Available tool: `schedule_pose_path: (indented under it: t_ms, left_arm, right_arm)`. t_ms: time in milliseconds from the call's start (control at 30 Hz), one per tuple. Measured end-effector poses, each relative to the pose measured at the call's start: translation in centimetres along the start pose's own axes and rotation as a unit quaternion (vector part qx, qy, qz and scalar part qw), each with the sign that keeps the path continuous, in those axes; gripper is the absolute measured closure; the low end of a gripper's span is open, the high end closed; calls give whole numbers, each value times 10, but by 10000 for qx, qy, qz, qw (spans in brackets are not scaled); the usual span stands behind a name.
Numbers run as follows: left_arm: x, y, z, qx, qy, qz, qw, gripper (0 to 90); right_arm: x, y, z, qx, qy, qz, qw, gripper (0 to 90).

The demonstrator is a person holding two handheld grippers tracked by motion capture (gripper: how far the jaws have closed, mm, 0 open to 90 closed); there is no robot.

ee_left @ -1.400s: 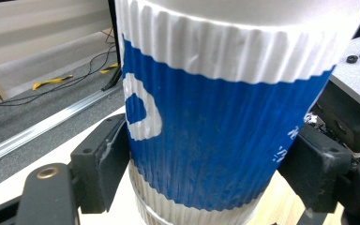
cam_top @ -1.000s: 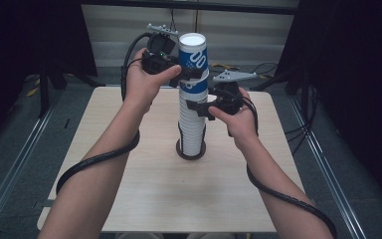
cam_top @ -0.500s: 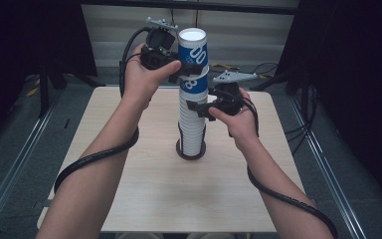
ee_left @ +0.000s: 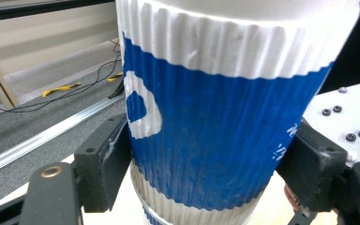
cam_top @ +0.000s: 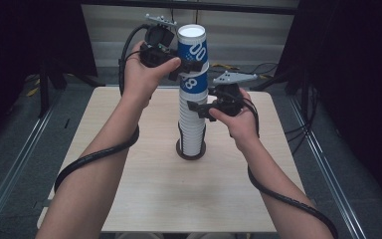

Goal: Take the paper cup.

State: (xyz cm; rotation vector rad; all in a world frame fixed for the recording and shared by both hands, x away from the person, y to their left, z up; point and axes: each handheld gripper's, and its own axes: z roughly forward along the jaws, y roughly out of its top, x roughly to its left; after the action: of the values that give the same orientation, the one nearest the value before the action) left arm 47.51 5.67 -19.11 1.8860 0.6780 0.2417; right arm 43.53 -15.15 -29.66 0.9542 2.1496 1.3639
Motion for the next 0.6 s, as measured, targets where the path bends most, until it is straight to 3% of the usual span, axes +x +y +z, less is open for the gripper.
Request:
schedule_pose_path:
  t_ms: [600]
  left_arm:
    - [-1,1,-8,-193,28,-49,9998,241]
  right_arm:
    - [0,-2,-2,-34,2,18,10000,190]
